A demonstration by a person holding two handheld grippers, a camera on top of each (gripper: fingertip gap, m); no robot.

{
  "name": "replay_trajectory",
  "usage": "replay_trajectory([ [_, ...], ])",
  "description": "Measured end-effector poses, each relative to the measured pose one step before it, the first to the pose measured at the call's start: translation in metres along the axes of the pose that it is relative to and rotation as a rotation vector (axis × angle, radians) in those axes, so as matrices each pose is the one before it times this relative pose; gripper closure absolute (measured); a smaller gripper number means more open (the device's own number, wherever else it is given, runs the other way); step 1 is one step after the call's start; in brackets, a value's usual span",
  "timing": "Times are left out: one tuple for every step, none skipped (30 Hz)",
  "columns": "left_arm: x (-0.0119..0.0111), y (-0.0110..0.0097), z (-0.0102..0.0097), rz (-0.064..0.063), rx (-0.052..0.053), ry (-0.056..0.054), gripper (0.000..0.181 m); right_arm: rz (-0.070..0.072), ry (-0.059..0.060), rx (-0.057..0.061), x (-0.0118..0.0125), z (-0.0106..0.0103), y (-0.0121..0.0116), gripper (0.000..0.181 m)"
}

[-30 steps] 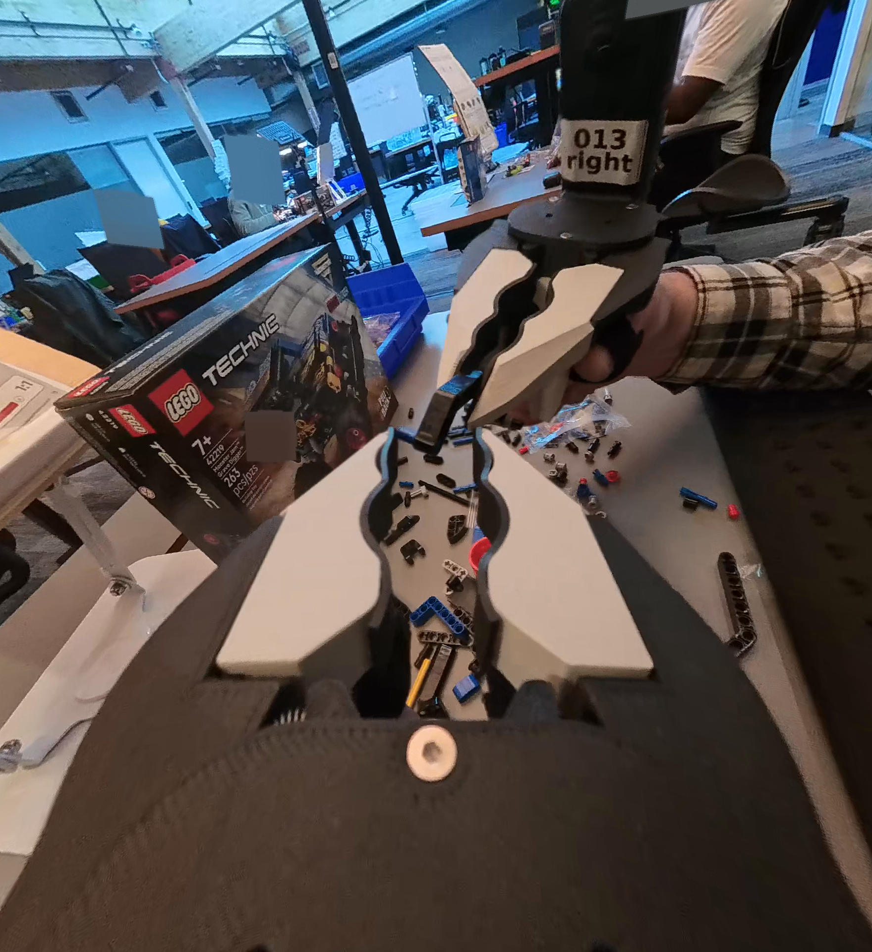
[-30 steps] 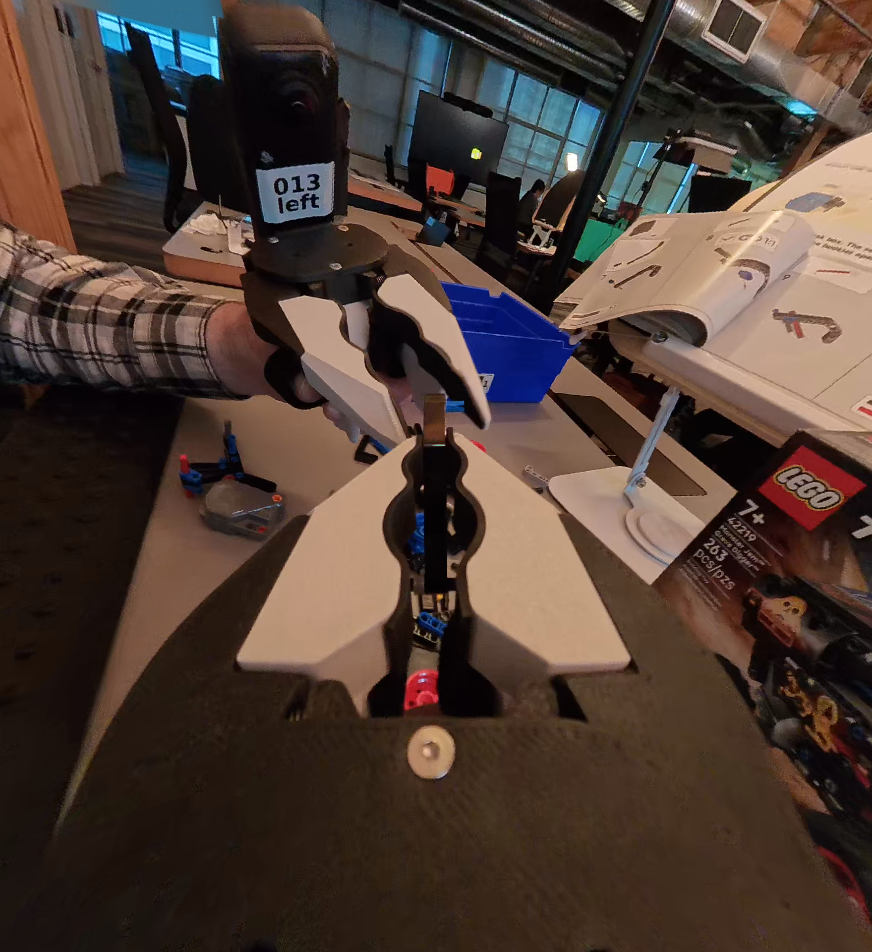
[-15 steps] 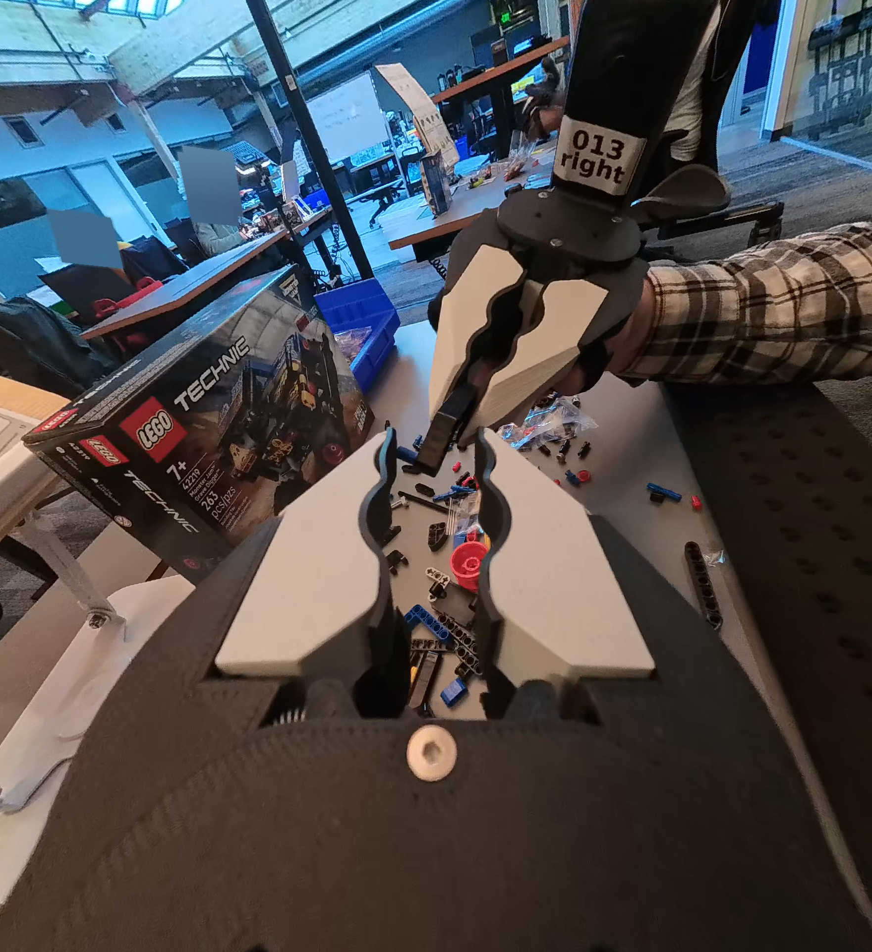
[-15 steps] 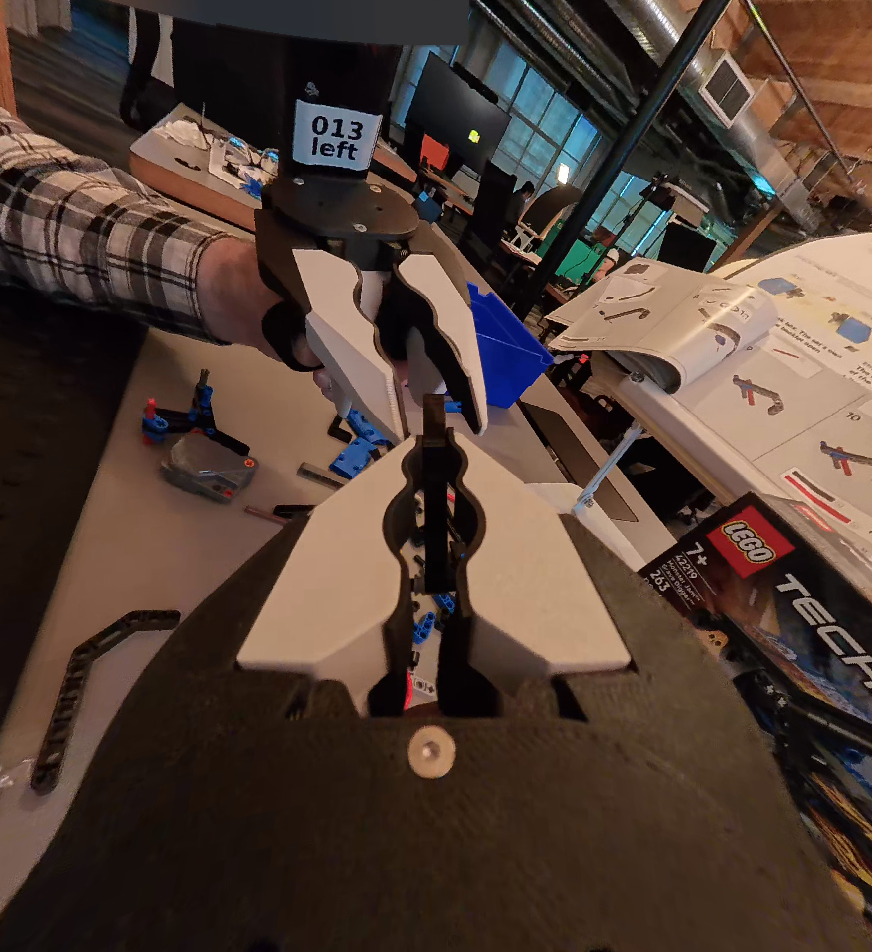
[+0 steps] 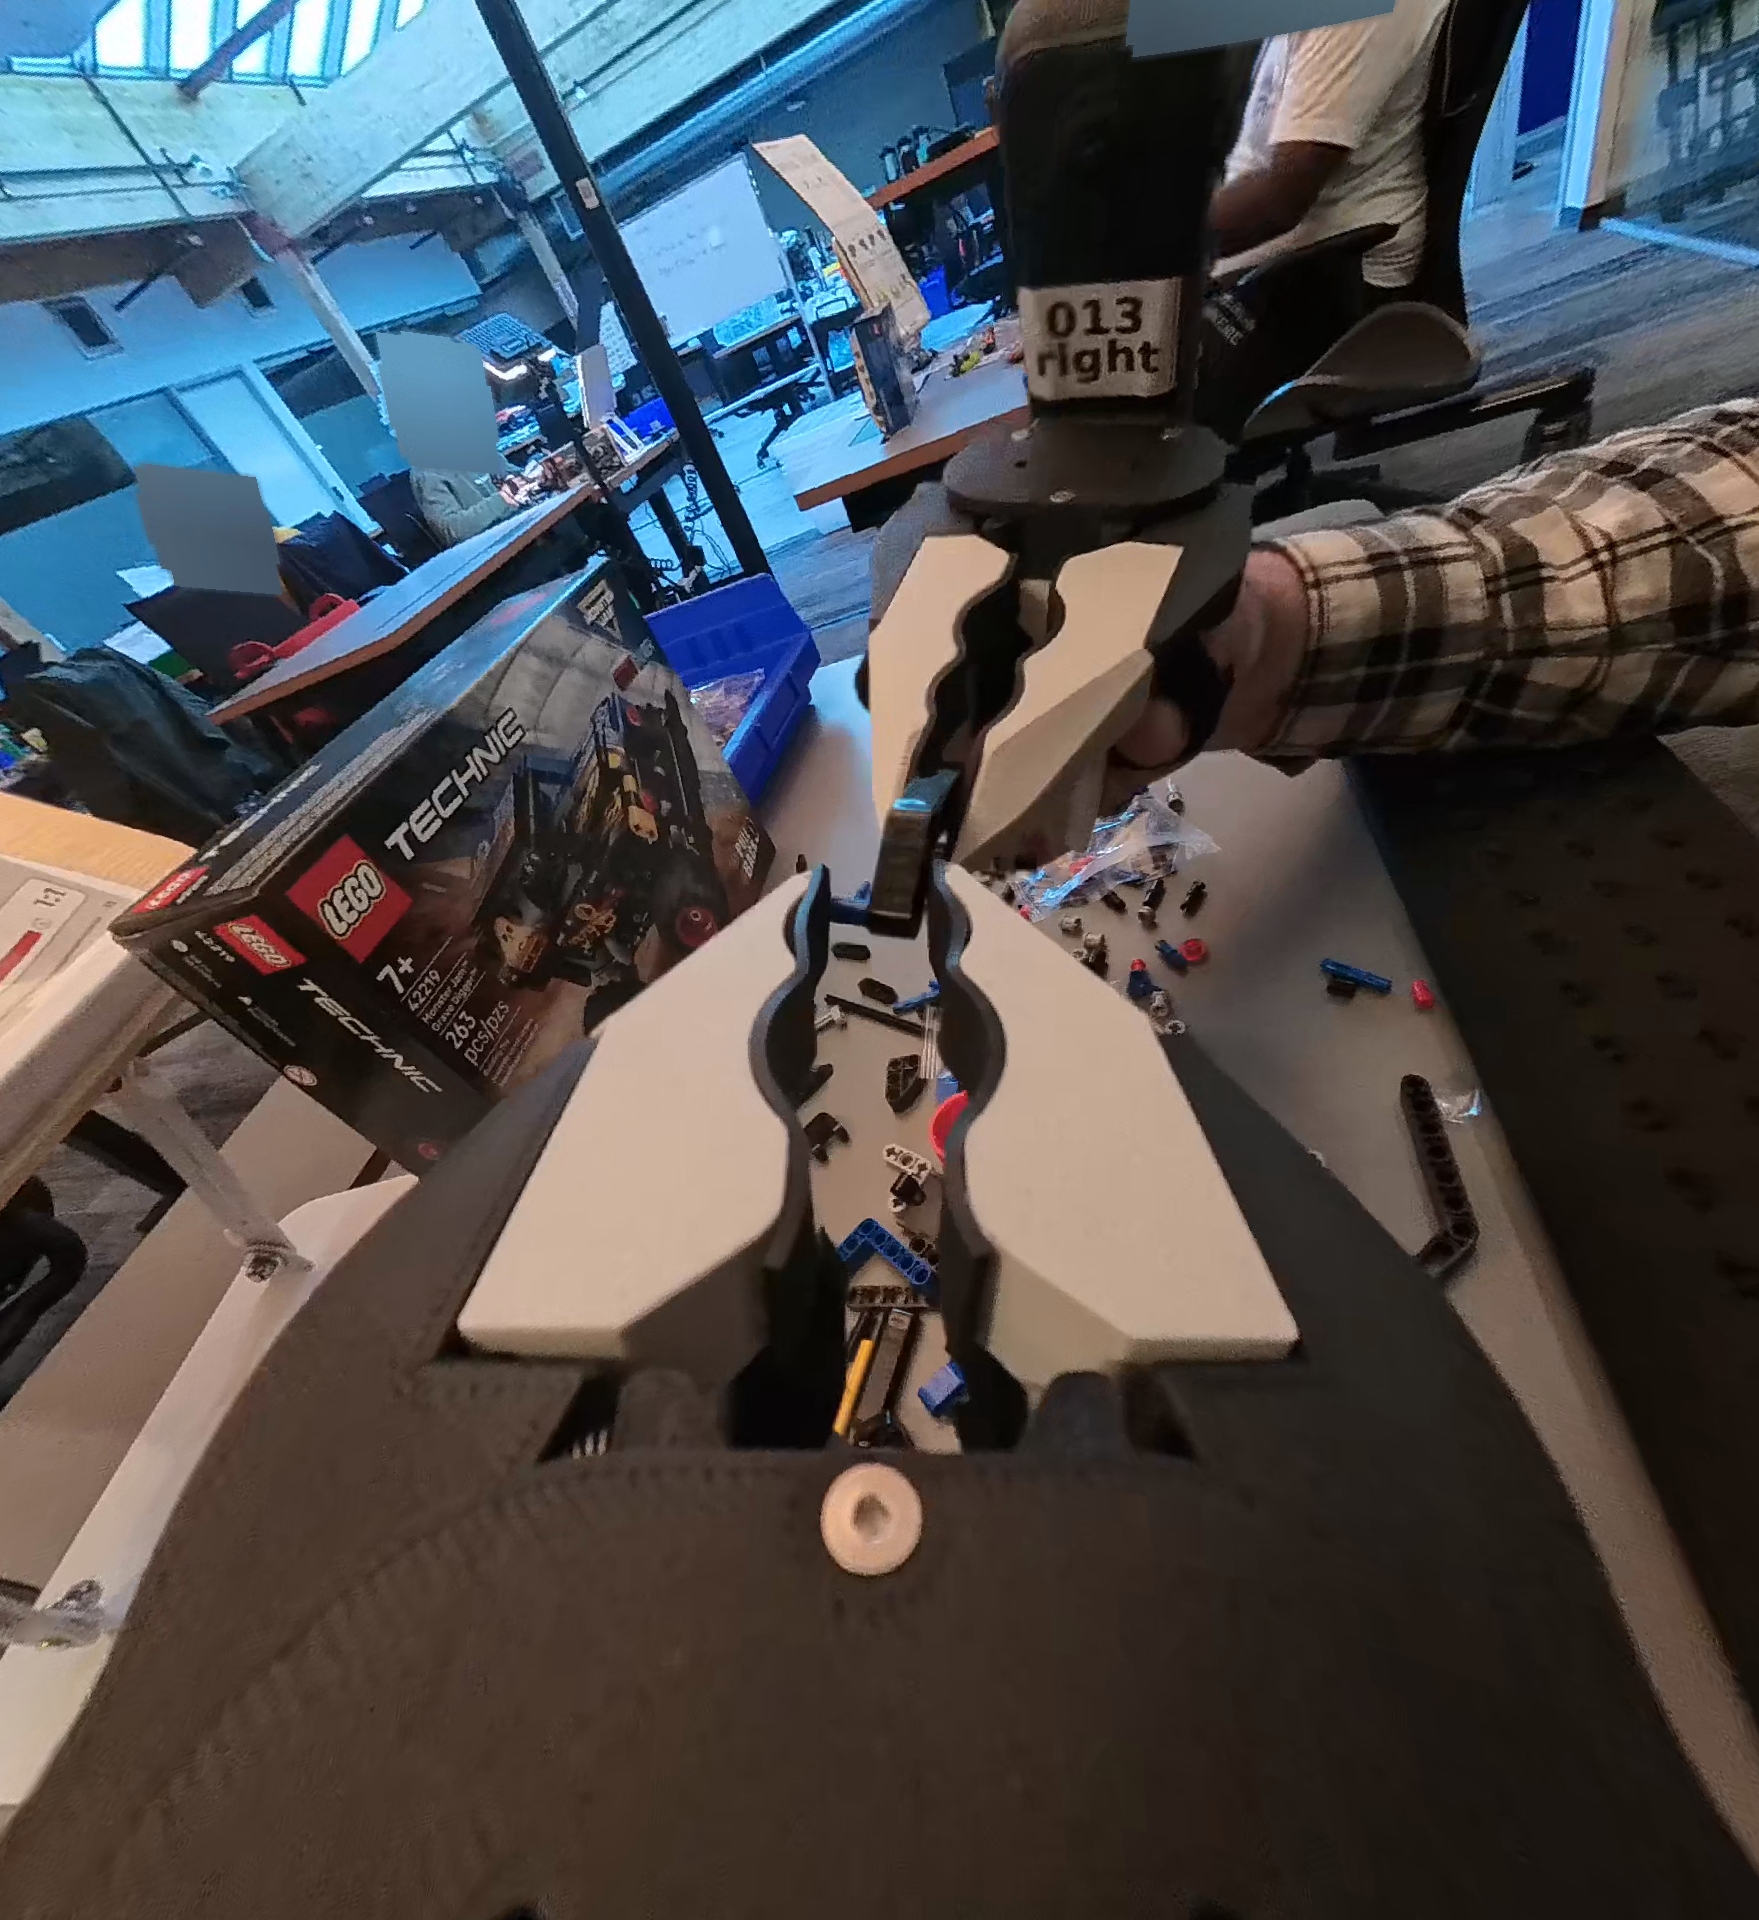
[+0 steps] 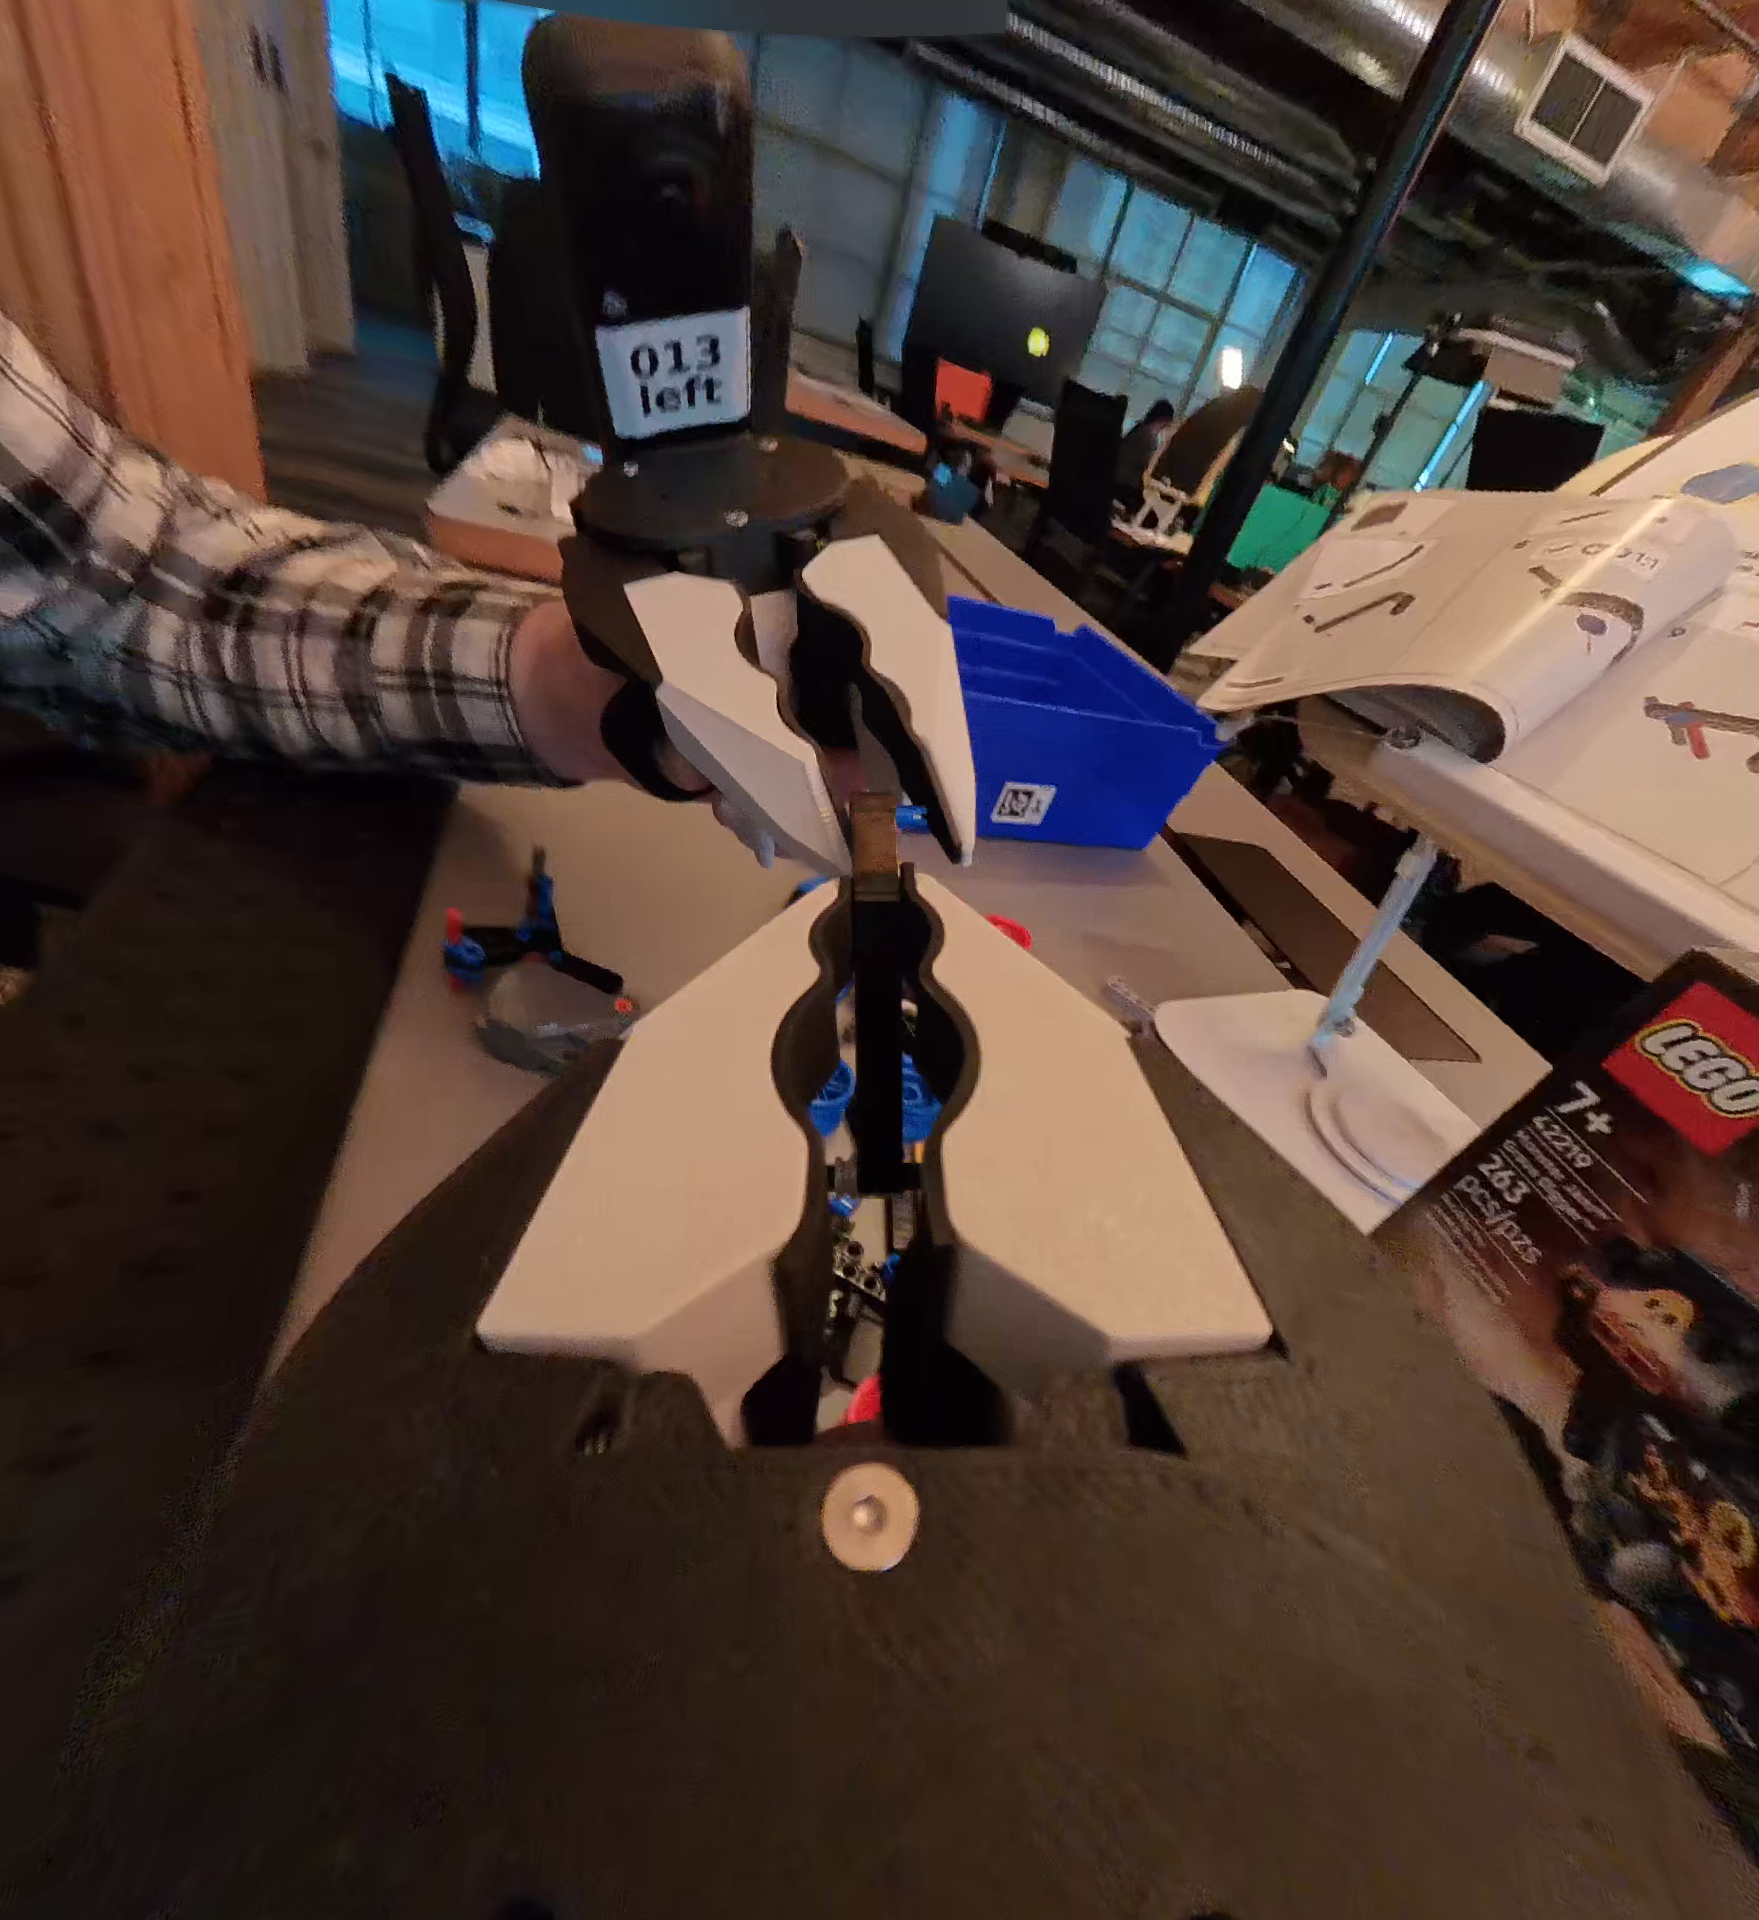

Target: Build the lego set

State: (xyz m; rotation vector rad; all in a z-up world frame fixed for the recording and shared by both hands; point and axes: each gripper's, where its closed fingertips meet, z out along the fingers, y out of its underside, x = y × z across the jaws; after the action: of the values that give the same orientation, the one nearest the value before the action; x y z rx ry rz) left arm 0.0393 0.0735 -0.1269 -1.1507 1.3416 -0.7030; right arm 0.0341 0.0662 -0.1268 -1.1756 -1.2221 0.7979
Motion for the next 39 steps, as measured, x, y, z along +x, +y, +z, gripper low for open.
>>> replay_trajectory([
  [0.00034,-0.00037,-0.00008,-0.0010,-0.0015,-0.0005,0.165,-0.0011,-0.0014,0.0064,-0.00018,-0.00027,-0.00076,0.176],
  [0.00006,0.00189,0.00023,-0.0038,-0.0115,0.0006,0.166,-0.0159,0.0137,-0.0089,0.00102,-0.00007,0.00029,0.175],
  [-0.00157,0.00330,0.00064,-0.0114,-0.0178,-0.0063,0.166,-0.0312,0.0339,-0.0202,0.00317,0.00038,0.00131,0.175],
  [-0.00221,0.00237,0.00033,-0.0147,-0.0088,-0.0091,0.166,-0.0531,0.0476,-0.0313,0.00404,0.00072,0.00204,0.174],
  [-0.00137,0.00215,0.00043,-0.0135,-0.0073,-0.0040,0.167,-0.0782,0.0516,-0.0389,0.00313,0.00058,0.00177,0.171],
  [-0.00147,0.00146,0.00045,-0.0181,-0.0066,-0.0033,0.167,-0.0950,0.0535,-0.0429,0.00225,0.00066,0.00109,0.172],
  [-0.00272,0.00136,0.00080,-0.0237,-0.0099,-0.0121,0.167,-0.0975,0.0580,-0.0501,0.00272,0.00096,0.00179,0.171],
  [-0.00347,0.00275,0.00108,-0.0191,-0.0203,-0.0177,0.167,-0.0957,0.0531,-0.0532,0.00204,0.00126,0.00271,0.167],
  [-0.00300,0.00185,0.00051,-0.0128,-0.0126,-0.0160,0.166,-0.0883,0.0458,-0.0463,0.00109,0.00135,0.00240,0.161],
  [-0.00229,0.00103,0.00025,-0.0247,-0.0047,-0.0085,0.167,-0.0722,0.0349,-0.0343,0.00011,0.00163,0.00087,0.156],
  [-0.00169,0.00028,0.00037,-0.0334,-0.0008,-0.0040,0.167,-0.0519,0.0309,-0.0261,0.00057,0.00208,0.00009,0.156],
  [-0.00085,-0.00018,0.00047,-0.0301,0.0007,-0.0007,0.167,-0.0420,0.0286,-0.0271,0.00092,0.00250,0.00081,0.159],
  [0.00063,0.00023,0.00087,-0.0229,-0.0038,0.0033,0.167,-0.0423,0.0311,-0.0280,0.00148,0.00259,0.00165,0.162],
  [0.00144,0.00007,0.00090,-0.0179,-0.0033,0.0048,0.167,-0.0386,0.0334,-0.0278,0.00198,0.00245,0.00243,0.167],
  [0.00179,-0.00047,0.00082,-0.0225,0.0023,0.0075,0.167,-0.0288,0.0175,-0.0258,0.00022,0.00211,0.00300,0.171],
  [0.00011,0.00013,0.00069,-0.0261,0.0021,0.0021,0.167,-0.0134,0.0109,-0.0122,0.00026,0.00101,0.00161,0.175],
  [0.00094,-0.00020,0.00042,-0.0188,0.0063,0.0100,0.167,0.0115,0.0043,0.0030,0.00093,-0.00019,0.00003,0.176],
  [0.00096,-0.00144,-0.00018,-0.0069,0.0124,0.0102,0.167,0.0356,-0.0109,0.0056,0.00012,-0.00038,0.00004,0.177],
  [0.00170,-0.00143,-0.00045,0.0018,0.0098,0.0147,0.167,0.0431,-0.0154,0.0111,0.00014,-0.00030,0.00016,0.177],
  [0.00165,-0.00095,-0.00050,0.0072,0.0033,0.0132,0.166,0.0538,-0.0218,0.0184,-0.00032,-0.00023,0.00014,0.177],
  [0.00300,-0.00157,-0.00079,0.0225,0.0067,0.0174,0.163,0.0851,-0.0393,0.0250,-0.00124,-0.00032,-0.00016,0.176],
  [0.00292,-0.00301,-0.00141,0.0296,0.0175,0.0116,0.159,0.1132,-0.0543,0.0326,-0.00144,-0.00050,-0.00081,0.176],
  [0.00249,-0.00199,-0.00115,0.0253,0.0095,0.0103,0.156,0.1151,-0.0560,0.0340,-0.00070,-0.00087,-0.00069,0.176],
  [0.00286,-0.00018,-0.00036,0.0218,-0.0015,0.0152,0.155,0.1044,-0.0544,0.0333,-0.00021,-0.00146,-0.00048,0.176],
  [0.00046,-0.00013,0.00005,0.0168,0.0010,-0.0008,0.156,0.1037,-0.0539,0.0316,-0.00011,-0.00191,-0.00080,0.177],
  [-0.00091,-0.00129,0.00032,0.0170,0.0126,-0.0141,0.159,0.0952,-0.0435,0.0308,0.00092,-0.00224,-0.00125,0.176],
  [0.00036,-0.00157,0.00079,0.0174,0.0138,-0.0084,0.163,0.0693,-0.0439,0.0215,-0.00075,-0.00183,-0.00069,0.177],
  [0.00016,-0.00056,0.00093,0.0212,0.0043,-0.0096,0.167,0.0521,-0.0491,-0.0006,-0.00275,-0.00057,0.00215,0.177],
  [-0.00087,0.00089,0.00104,0.0317,-0.0089,-0.0185,0.169,0.0460,-0.0399,0.0011,-0.00269,0.00014,0.00193,0.177],
  [0.00076,0.00143,0.00107,0.0382,-0.0138,-0.0098,0.171,0.0388,-0.0262,0.0150,-0.00190,0.00003,-0.00066,0.177],
  [0.00197,0.00011,0.00076,0.0332,-0.0056,-0.0042,0.175,0.0318,-0.0332,0.0097,-0.00369,0.00033,-0.00102,0.177],
  [0.00019,-0.00111,0.00019,0.0271,0.0016,-0.0154,0.181,0.0268,-0.0305,0.0044,-0.00361,0.00058,-0.00063,0.177],
  [-0.00069,-0.00142,-0.00008,0.0180,0.0030,-0.0159,0.181,0.0252,-0.0145,0.0063,-0.00090,0.00055,-0.00046,0.177],
  [0.00044,-0.00148,-0.00033,0.0101,0.0059,-0.0027,0.181,0.0292,-0.0131,0.0055,-0.00015,0.00012,-0.00014,0.177],
  [0.00028,-0.00209,-0.00094,0.0061,0.0110,-0.0006,0.181,0.0344,-0.0102,0.0011,0.00090,-0.00011,0.00068,0.176],
  [-0.00162,-0.00008,-0.00047,0.0097,-0.0025,-0.0121,0.181,0.0331,-0.0059,0.0007,0.00197,-0.00024,0.00100,0.177],
  [-0.00184,0.00083,-0.00023,0.0148,-0.0094,-0.0136,0.181,0.0358,-0.0117,0.0018,0.00123,-0.00021,0.00105,0.177],
  [0.00002,0.00059,0.00010,0.0109,-0.0081,-0.0011,0.181,0.0368,-0.0165,0.0008,0.00035,0.00003,0.00125,0.177],
  [0.00026,0.00039,0.00049,0.0059,-0.0051,-0.0014,0.181,0.0242,-0.0130,0.0057,-0.00006,0.00012,0.00034,0.177],
])
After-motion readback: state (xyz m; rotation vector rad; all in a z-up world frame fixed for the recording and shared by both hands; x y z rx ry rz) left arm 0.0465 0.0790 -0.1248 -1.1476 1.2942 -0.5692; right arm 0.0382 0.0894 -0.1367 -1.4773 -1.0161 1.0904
